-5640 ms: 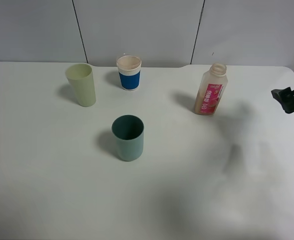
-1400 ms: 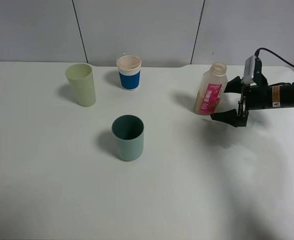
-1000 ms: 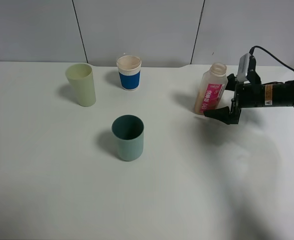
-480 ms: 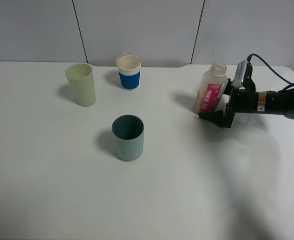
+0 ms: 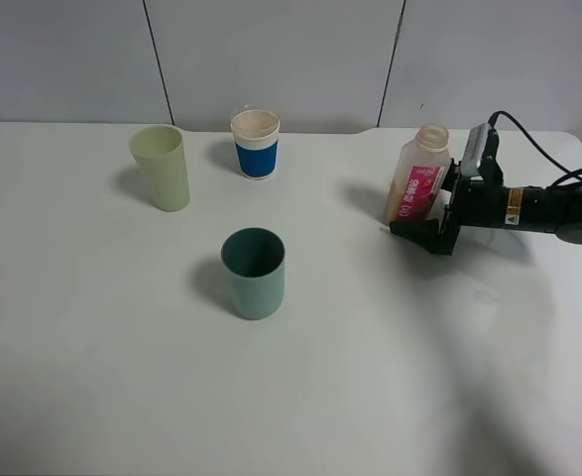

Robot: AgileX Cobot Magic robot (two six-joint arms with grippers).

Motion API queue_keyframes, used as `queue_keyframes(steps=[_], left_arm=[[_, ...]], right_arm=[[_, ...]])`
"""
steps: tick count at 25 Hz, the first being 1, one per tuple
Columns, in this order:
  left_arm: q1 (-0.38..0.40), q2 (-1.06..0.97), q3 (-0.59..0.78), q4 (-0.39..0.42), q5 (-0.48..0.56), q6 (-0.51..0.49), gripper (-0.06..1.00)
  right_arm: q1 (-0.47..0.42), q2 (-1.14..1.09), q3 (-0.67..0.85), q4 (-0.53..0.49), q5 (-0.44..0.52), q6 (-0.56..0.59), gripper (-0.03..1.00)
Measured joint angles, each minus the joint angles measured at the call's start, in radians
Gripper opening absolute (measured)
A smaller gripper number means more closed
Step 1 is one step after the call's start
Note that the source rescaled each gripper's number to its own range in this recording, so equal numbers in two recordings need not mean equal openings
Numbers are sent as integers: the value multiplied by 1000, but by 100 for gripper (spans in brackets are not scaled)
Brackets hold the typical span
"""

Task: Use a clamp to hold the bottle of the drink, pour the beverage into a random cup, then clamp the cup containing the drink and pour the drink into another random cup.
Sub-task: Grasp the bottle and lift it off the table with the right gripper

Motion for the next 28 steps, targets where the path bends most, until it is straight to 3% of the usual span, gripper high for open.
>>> queue_keyframes(steps=[28], left_arm=[[0,0,0,0,0,0,100]], right_arm=[[67,2,0,27,0,-13,91]])
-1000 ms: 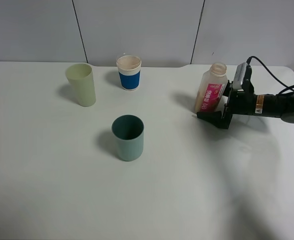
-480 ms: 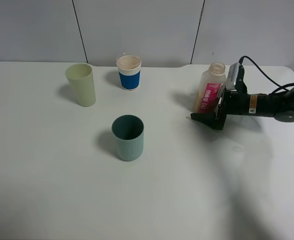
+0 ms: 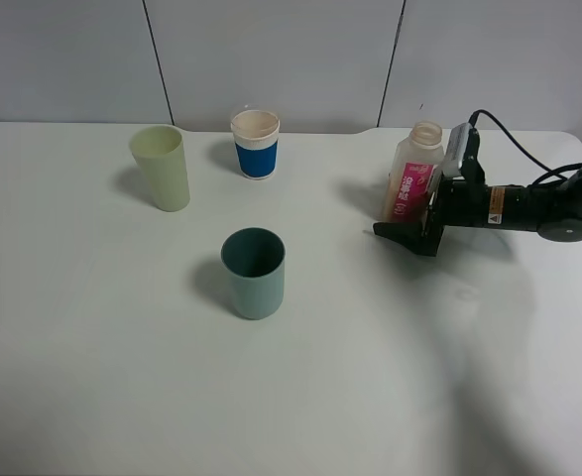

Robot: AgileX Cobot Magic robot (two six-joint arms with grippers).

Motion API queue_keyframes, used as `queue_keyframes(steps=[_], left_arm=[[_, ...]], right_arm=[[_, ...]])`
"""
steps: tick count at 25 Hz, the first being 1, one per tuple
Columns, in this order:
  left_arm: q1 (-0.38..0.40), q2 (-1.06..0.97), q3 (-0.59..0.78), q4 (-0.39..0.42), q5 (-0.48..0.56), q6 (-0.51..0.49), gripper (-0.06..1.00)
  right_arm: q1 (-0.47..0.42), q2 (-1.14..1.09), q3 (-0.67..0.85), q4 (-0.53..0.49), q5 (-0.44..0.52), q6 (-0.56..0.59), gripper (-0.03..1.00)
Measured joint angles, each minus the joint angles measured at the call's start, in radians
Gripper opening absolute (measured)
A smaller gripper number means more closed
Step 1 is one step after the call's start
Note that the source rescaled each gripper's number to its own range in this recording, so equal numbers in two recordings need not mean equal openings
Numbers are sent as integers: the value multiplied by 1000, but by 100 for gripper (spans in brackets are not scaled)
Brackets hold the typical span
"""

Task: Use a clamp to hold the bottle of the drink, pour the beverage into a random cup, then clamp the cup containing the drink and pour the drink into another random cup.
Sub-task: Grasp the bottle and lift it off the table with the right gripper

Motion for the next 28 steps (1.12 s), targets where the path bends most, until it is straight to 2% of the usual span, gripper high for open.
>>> queue_keyframes(steps=[8,15,28], left_arm=[[0,0,0,0,0,0,100],[0,0,0,0,0,0,100],[0,0,0,0,0,0,100]], right_arm=[[0,0,0,0,0,3,91],[0,-11,0,2,0,73,91],[0,-43,0,-2,0,105,87]])
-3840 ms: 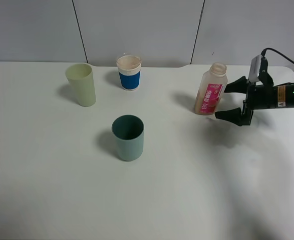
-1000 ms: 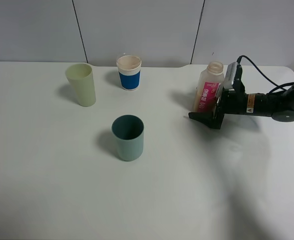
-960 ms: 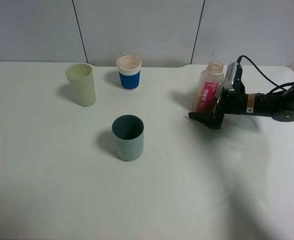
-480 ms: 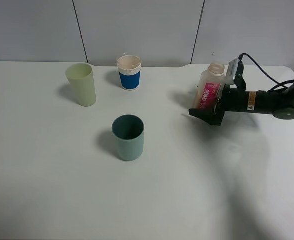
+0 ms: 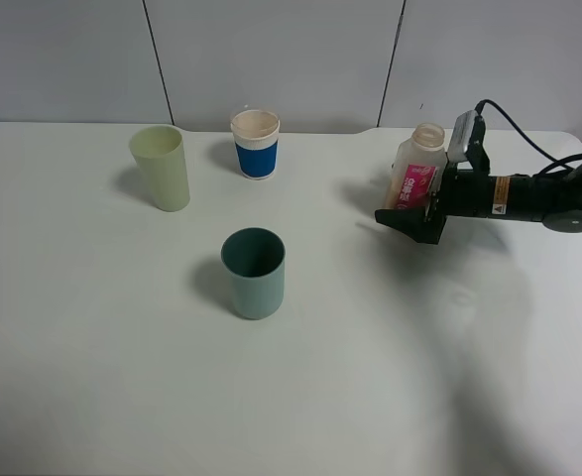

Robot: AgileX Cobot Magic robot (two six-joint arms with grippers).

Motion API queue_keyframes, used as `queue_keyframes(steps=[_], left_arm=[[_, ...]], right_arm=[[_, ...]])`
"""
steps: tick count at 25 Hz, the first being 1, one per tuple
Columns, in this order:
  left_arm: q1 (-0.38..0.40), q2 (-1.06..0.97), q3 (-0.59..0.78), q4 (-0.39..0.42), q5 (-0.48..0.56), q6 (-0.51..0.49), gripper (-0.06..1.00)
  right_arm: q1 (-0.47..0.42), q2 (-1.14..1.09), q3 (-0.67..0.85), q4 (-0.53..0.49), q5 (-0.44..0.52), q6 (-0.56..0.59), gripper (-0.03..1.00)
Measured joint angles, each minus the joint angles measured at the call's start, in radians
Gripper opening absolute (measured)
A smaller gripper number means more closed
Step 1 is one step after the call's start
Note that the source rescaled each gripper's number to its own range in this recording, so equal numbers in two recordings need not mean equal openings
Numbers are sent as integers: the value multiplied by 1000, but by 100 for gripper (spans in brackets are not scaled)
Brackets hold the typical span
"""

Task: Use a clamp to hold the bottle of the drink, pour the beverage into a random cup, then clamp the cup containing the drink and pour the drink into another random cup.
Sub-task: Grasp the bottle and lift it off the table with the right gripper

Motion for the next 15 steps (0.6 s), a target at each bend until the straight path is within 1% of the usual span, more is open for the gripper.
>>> queue_keyframes(steps=[2,4,5,6,7,8,9,10,15], left_arm=[[0,0,0,0,0,0,100],[0,0,0,0,0,0,100],[0,0,0,0,0,0,100],[0,0,0,0,0,0,100],[0,0,0,0,0,0,100],[0,0,0,0,0,0,100],[0,0,0,0,0,0,100],[0,0,0,0,0,0,100],[0,0,0,0,0,0,100]], right_arm=[[0,0,0,0,0,0,87],[0,0,0,0,0,0,80],[0,0,0,-1,0,0,72],[0,0,0,-1,0,0,63],[0,0,0,-1,0,0,49],[0,0,0,-1,0,0,39],[0,0,0,-1,0,0,39],[0,0,0,1,-1,1,35],[0,0,0,7,-1,0,36]])
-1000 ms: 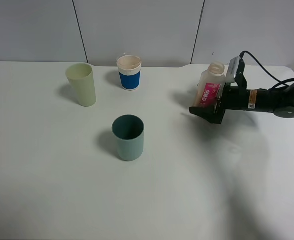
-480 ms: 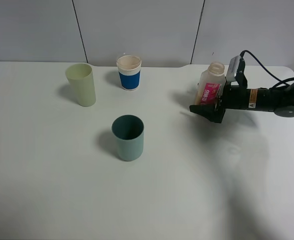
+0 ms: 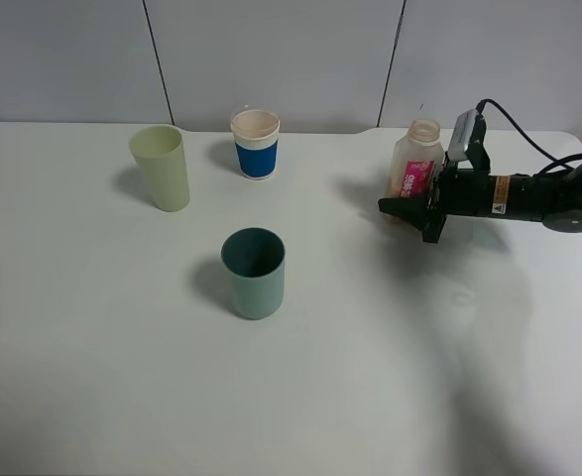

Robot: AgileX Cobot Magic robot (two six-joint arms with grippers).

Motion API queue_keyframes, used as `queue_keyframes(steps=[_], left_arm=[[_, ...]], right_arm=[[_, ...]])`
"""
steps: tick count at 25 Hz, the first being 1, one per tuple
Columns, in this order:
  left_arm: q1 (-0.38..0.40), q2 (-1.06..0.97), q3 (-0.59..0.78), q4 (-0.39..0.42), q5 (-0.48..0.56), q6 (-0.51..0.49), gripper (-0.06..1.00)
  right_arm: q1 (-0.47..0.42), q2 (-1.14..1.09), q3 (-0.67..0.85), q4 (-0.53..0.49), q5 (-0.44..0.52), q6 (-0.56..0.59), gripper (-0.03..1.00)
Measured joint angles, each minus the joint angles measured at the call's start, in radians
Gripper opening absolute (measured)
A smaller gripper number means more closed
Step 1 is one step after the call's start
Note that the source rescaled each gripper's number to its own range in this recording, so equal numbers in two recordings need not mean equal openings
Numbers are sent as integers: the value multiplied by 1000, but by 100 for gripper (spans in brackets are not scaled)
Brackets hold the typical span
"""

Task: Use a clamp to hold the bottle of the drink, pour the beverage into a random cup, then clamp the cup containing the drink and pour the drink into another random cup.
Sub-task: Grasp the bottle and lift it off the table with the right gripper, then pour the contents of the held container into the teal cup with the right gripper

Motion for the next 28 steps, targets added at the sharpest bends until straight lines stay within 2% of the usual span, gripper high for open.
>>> queue_keyframes(steps=[12,18,19,20,21,22,28], left_arm=[[0,0,0,0,0,0,100],[0,0,0,0,0,0,100],[0,0,0,0,0,0,100],[0,0,0,0,0,0,100],[0,0,0,0,0,0,100],[0,0,0,0,0,0,100],[0,0,0,0,0,0,100]], right_arm=[[0,-3,0,46,10,13,36],[0,-80,1,57,18,164,36],[0,-88,1,57,13,179,28],[0,-97,2,56,17,193,3],[0,-103,2,55,18,201,0],[0,-107,2,62,16,204,4],[11,-115,2,112,20,212,4]])
